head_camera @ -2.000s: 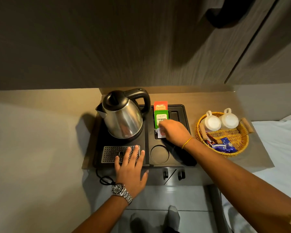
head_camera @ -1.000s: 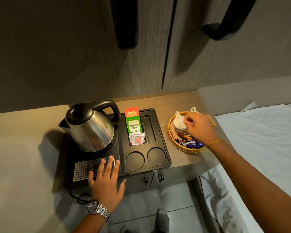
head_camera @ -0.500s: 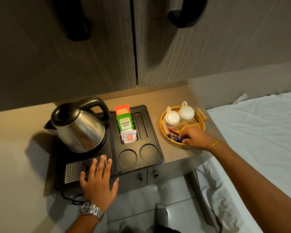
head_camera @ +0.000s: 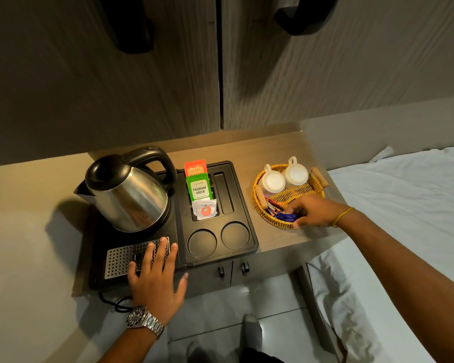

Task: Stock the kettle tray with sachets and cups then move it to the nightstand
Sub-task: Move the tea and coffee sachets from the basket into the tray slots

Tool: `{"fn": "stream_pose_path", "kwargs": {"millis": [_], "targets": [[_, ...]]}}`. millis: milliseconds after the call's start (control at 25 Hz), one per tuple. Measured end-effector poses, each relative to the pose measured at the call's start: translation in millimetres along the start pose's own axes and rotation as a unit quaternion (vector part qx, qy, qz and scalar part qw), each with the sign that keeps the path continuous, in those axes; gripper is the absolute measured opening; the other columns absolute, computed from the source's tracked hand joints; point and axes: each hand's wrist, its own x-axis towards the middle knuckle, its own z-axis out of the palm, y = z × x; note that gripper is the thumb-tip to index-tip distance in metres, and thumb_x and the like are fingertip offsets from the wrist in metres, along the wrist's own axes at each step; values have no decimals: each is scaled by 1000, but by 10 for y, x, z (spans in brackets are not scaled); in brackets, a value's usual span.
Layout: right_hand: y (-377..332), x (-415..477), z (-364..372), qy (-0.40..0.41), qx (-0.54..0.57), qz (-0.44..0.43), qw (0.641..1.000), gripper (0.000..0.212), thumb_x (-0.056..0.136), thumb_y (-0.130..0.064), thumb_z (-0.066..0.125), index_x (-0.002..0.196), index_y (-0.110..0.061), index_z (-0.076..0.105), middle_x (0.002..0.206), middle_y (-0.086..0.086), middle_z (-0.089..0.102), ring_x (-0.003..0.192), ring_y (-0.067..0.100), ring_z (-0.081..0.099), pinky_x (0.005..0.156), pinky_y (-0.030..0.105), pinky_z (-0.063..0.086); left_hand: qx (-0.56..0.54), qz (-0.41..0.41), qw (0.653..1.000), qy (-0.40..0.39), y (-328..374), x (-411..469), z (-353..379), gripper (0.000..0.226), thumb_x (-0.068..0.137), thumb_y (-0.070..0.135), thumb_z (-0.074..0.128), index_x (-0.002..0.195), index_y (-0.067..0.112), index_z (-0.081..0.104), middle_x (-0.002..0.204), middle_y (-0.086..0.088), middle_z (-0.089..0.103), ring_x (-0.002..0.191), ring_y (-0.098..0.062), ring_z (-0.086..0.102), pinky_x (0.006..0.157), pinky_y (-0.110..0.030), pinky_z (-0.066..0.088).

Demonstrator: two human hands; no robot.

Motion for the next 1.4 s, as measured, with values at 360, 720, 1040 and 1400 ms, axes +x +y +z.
{"fn": "stream_pose_path", "kwargs": {"millis": [360,720,1040,1400], "targets": [[17,72,-67,3,31,-1,1000,33,88,-13,81,119,-19,76,107,-5,77,103,13,73,93,38,63,2,-4,1000,5,6,0,8,81,78,59,52,151,25,42,163,-5,37,147,-33,37,108,-68,28],[-325,-269,-170,176,58,35,982,32,96,-22,73,127,-17,72,113,5,78,101,13,67,77,12,49,-1,-10,1000,7,28,-7,-20,83,77,58,60,151,26,42,163,-4,37,146,-32,38,108,-67,29],[-1521,426,527,301,158,80,937,21,89,-16,68,68,-15,66,66,7,61,74,30,62,64,34,46,-5,-11,1000,5,30,-23,-56,84,76,56,65,151,27,43,163,-2,36,149,-29,35,108,-66,29],[-1798,926,960,340,14,144,929,21,101,-21,57,108,-5,69,102,16,75,94,32,71,68,31,39,-6,-16,1000,-18,20,-9,-53,83,79,59,60,153,27,39,165,-2,33,150,-29,33,108,-69,31]]}}
